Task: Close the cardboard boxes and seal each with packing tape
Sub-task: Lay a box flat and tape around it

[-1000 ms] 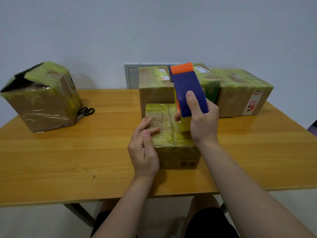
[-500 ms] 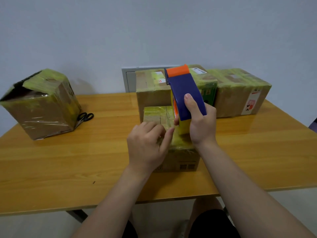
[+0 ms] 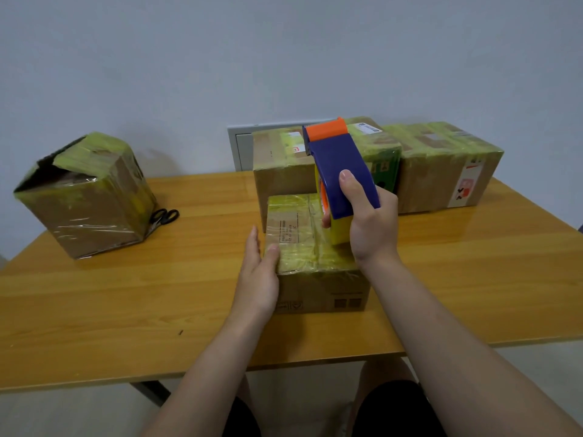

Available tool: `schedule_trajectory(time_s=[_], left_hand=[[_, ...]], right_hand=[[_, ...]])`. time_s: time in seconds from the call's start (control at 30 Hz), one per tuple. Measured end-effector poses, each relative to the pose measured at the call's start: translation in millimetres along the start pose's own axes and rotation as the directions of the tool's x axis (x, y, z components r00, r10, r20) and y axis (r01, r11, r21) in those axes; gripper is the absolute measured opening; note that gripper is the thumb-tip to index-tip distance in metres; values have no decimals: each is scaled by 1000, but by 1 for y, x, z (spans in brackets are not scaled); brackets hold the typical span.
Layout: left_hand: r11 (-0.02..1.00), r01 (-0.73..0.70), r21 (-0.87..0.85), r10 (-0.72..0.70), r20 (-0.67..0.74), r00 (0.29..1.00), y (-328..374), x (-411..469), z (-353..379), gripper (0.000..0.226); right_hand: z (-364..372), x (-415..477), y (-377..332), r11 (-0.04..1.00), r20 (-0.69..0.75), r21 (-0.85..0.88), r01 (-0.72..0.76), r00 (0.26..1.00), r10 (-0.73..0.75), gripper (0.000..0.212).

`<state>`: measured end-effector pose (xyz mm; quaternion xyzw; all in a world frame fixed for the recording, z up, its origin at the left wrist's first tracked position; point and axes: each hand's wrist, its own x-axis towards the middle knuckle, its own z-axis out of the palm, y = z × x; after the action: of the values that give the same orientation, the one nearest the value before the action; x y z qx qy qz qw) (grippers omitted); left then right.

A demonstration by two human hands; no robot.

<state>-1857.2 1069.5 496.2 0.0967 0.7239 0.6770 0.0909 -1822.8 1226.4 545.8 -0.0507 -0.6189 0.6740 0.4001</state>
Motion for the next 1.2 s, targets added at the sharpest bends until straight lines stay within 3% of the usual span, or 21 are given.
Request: schedule_trajectory(time_s=[0.03, 0.1, 0.13, 0.2, 0.27, 0.4, 0.47, 0.57, 0.63, 0.77, 0.83, 0.93, 1.1, 1.2], left_hand=[[966, -109, 235, 120, -32, 992, 0, -3, -4, 63], [729, -419, 541, 492, 12, 870, 2, -8, -5, 68], [611, -555, 565, 610, 111, 785, 4, -9, -2, 63], [429, -723, 541, 689, 322, 650, 1, -6, 4, 47], [336, -773, 538, 687, 422, 591, -2, 0, 5, 43], [371, -778, 507, 642, 465, 609, 13, 8, 3, 45], [327, -781, 532, 630, 494, 599, 21, 7, 5, 42], [219, -820, 529, 696, 504, 511, 12, -2, 11, 27], [250, -841, 481, 744, 461, 485, 3, -8, 14, 18], [338, -814, 472, 714, 435, 549, 9, -2, 14, 12], [314, -818, 482, 698, 467, 543, 11, -3, 14, 16], [198, -829, 522, 718, 499, 486, 7, -8, 22, 17], [227, -813, 537, 682, 508, 526, 19, -6, 29, 20], [252, -822, 511, 668, 523, 530, 19, -6, 38, 17]], right_hand=[[0, 0, -1, 1000, -1, 3, -1, 1000, 1, 40], [-1, 0, 0, 1000, -8, 1, -3, 1000, 3, 42], [-1, 1, 1, 1000, -11, -6, -3, 1000, 3, 43], [-2, 1, 1, 1000, -13, -19, -10, 1000, 9, 44], [-3, 1, 0, 999, -12, -13, -29, 1000, 29, 43], [-4, 0, -2, 999, 13, 1, -37, 999, 37, 40], [-4, 0, -2, 999, 16, 3, -36, 999, 36, 40], [-5, 1, -3, 998, 4, 33, -49, 999, 49, 43], [-7, 1, -3, 997, 1, 50, -60, 998, 60, 44], [-7, 0, -4, 997, 12, 43, -65, 998, 65, 42], [-7, 0, -4, 996, 4, 59, -71, 997, 71, 43], [-8, -1, -6, 992, -22, 100, -76, 997, 79, 43], [-10, -1, -12, 975, -77, 191, -112, 989, 128, 38], [-10, -3, -15, 982, -53, 163, -98, 993, 108, 41]])
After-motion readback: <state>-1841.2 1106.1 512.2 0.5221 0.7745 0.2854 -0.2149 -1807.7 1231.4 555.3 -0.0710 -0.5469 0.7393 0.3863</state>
